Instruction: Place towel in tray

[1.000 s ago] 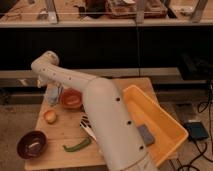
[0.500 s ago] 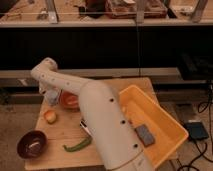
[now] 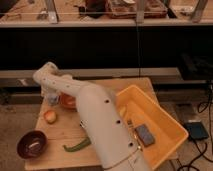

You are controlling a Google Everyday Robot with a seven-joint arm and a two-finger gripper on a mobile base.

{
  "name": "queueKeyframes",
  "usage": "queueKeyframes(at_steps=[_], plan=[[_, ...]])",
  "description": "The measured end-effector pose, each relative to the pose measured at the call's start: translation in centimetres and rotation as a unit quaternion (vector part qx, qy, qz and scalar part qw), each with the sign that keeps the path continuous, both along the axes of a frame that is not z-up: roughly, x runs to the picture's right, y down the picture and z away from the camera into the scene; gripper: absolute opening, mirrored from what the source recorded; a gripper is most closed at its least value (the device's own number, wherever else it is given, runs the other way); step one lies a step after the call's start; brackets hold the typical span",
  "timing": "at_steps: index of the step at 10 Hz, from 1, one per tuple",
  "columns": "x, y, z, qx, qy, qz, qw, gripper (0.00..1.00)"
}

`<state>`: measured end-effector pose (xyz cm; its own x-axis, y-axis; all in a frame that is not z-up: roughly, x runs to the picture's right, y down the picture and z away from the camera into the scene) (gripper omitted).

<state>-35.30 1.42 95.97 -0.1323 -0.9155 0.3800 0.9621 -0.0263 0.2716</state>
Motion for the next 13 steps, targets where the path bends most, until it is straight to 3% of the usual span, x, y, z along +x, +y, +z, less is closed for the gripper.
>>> queueKeyframes(at_steps=[5,8,12,13], plan=[[0.5,0.3,3.4,-0.008,0.006,0.002,0.9999,0.65],[1.0,-0.4,3.9,0.001,0.0,0.009,1.0,0.41],[2.3,-1.7,2.6,0.007,-0.005,0.01,0.9999,0.03],[3.4,-2.3,2.2,0.01,-0.008,0.014,0.9998,0.0]])
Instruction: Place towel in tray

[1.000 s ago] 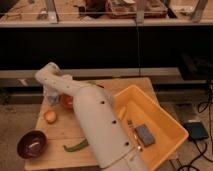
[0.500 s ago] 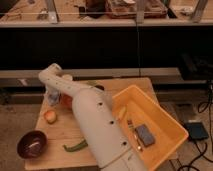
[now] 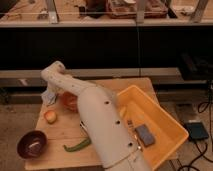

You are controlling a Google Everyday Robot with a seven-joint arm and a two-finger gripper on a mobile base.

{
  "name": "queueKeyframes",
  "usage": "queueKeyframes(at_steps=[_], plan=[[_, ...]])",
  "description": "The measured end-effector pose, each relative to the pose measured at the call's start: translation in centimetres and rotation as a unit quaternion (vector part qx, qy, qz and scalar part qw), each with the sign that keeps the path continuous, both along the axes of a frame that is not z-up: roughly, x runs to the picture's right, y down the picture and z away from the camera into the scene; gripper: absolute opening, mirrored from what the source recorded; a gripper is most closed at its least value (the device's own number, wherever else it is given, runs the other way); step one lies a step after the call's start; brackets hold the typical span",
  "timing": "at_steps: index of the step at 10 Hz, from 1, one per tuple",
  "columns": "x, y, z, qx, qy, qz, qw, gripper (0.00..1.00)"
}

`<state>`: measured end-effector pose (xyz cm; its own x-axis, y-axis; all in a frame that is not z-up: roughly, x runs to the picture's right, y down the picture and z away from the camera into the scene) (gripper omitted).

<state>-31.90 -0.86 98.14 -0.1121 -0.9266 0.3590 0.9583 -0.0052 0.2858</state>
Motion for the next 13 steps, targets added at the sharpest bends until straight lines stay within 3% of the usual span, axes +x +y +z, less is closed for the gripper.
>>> queueKeyframes(at_steps=[2,6,7,9,11,13], plan=[[2.5,-1.8,-1.7,0.01,-0.008,0.012,0.9999,0.0],[7.5,-6.1,-10.0,0.048,-0.038,0.036,0.9974,0.0],[9.1,-6.1,-13.1,0.06,-0.047,0.048,0.9959,0.0],[11.0,-4.5,-17.7,0.071,-0.068,0.06,0.9934,0.02],[11.4,-3.1,-21.0,0.068,-0.106,0.058,0.9904,0.18],[11.2,-2.8,-22.5,0.062,-0.131,0.05,0.9882,0.36]])
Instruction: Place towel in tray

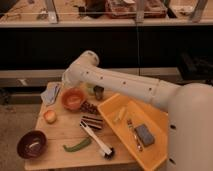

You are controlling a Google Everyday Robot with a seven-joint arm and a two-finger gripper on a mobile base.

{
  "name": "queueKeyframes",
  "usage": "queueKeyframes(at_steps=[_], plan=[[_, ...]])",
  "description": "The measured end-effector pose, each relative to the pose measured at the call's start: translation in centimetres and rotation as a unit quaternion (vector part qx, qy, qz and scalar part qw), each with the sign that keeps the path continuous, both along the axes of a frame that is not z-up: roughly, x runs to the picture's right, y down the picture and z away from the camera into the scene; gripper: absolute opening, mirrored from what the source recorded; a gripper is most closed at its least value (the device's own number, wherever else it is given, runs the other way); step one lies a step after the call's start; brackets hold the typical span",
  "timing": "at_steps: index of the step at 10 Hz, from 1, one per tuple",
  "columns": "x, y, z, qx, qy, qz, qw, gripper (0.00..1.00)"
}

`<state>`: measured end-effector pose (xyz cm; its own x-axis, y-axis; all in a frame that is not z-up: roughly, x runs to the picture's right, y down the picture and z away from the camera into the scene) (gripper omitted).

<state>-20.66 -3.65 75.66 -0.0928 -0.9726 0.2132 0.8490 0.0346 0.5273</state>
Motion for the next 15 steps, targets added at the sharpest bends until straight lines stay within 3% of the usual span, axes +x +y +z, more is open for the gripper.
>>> queueKeyframes(at_steps=[2,4,6,8,11,15], plan=[[-2.0,-0.5,0.1,-0.009,-0.019,-0.016,0.9997,0.57],[-5.7,-2.4,1.8,-0.021,-0.032,-0.033,0.9987,0.77],[-9.8,-3.5,4.1,-0.035,-0.036,-0.052,0.9973,0.8],[-14.0,-3.5,7.9,-0.059,-0.032,-0.075,0.9949,0.8],[-16.0,-1.7,13.4,-0.102,-0.013,-0.088,0.9908,0.8],[-17.3,0.9,16.0,-0.13,0.013,-0.115,0.9847,0.8]])
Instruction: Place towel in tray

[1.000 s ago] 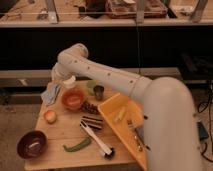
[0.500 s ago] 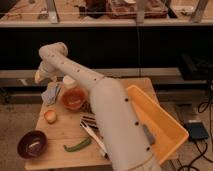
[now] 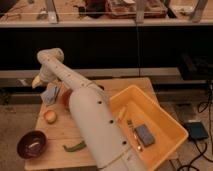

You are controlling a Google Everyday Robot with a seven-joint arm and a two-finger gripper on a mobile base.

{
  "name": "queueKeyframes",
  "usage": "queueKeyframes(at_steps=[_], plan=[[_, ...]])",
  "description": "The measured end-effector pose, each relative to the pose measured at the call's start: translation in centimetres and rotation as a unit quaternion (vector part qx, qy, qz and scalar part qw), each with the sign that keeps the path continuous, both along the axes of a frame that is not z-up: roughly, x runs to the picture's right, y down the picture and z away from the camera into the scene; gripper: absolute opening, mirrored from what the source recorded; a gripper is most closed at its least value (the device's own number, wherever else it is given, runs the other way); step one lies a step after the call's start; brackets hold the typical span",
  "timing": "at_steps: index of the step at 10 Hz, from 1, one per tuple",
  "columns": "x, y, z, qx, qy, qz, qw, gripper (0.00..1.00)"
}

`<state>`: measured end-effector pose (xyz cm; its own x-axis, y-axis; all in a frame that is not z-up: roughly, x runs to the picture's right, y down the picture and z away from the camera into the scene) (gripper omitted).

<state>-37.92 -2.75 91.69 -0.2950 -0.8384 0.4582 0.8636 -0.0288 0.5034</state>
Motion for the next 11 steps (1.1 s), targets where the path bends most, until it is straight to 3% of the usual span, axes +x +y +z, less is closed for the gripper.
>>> queueKeyframes(at_steps=[3,6,7,9,11], plan=[[-2.0,3.2,2.2,-0.016,0.025,-0.033,0.999,0.8],[-1.1,5.7,4.9,-0.039,0.073,-0.031,0.996,0.78],[-0.8,6.3,5.5,-0.043,0.083,-0.033,0.9951,0.72],[-0.1,7.3,6.4,-0.048,0.098,-0.034,0.9935,0.5],[0.6,7.2,6.3,-0.049,0.102,-0.034,0.993,0.3]])
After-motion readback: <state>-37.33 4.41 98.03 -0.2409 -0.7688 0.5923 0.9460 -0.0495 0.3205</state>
